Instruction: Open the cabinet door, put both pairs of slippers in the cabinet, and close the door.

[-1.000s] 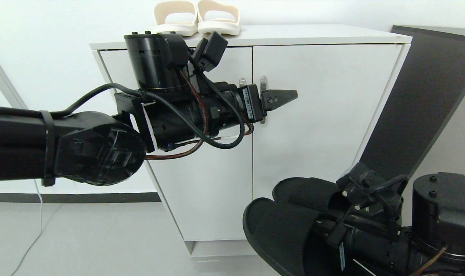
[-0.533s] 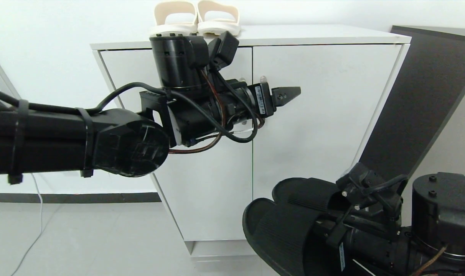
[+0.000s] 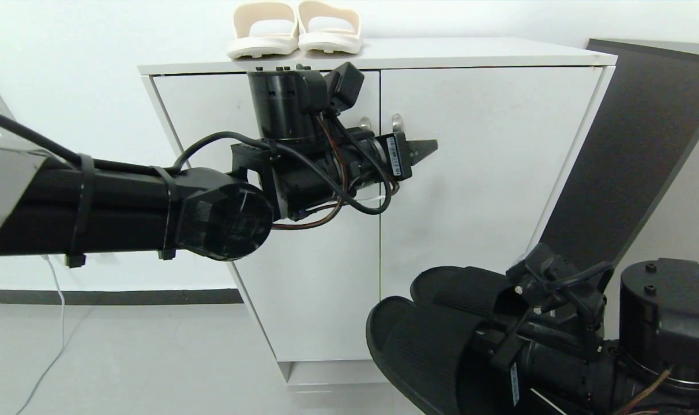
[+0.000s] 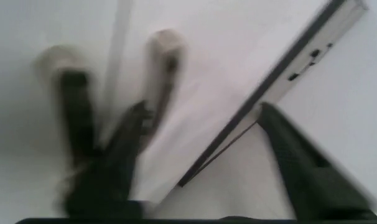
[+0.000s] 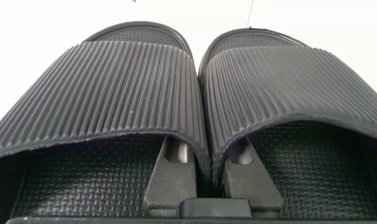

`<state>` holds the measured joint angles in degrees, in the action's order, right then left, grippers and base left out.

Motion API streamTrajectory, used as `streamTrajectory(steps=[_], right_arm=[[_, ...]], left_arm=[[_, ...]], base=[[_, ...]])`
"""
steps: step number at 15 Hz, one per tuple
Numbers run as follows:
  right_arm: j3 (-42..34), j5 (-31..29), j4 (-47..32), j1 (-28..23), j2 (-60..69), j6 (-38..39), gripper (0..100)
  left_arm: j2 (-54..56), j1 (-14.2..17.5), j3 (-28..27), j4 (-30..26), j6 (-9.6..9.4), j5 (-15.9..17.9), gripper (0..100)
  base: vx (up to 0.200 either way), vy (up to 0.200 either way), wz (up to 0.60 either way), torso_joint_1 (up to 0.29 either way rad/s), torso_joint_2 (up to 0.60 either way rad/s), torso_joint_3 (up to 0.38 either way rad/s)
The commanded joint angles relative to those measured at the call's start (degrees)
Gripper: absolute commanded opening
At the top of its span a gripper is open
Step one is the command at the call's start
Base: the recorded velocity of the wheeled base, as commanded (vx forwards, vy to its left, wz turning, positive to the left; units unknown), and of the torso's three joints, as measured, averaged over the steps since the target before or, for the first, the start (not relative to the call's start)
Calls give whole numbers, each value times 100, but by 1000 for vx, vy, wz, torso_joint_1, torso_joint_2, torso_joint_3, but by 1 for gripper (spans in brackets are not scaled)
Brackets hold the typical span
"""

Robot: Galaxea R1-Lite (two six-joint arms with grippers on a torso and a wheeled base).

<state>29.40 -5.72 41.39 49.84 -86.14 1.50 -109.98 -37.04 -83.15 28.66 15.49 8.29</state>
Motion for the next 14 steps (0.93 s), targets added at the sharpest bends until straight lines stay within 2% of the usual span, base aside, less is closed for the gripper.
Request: streamTrajectory(steps=[1, 2, 6, 14], right_arm=[[-14, 0, 1, 9, 1, -1, 0], [-14, 0, 1, 0, 1, -1, 0], [-84, 132, -8, 17, 45, -18, 0], [-515, 1240, -8, 35, 449, -176, 0]], left_arm=[[91, -14, 62, 8, 6, 32, 0], [91, -14, 71, 8, 6, 32, 0], [592, -120, 660, 34, 6, 59, 0], [1691, -287, 2198, 491, -46, 41, 0]], base=[[0, 0, 0, 0, 0, 0], [0, 0, 0, 0, 0, 0], [0, 0, 0, 0, 0, 0], [0, 0, 0, 0, 0, 0]])
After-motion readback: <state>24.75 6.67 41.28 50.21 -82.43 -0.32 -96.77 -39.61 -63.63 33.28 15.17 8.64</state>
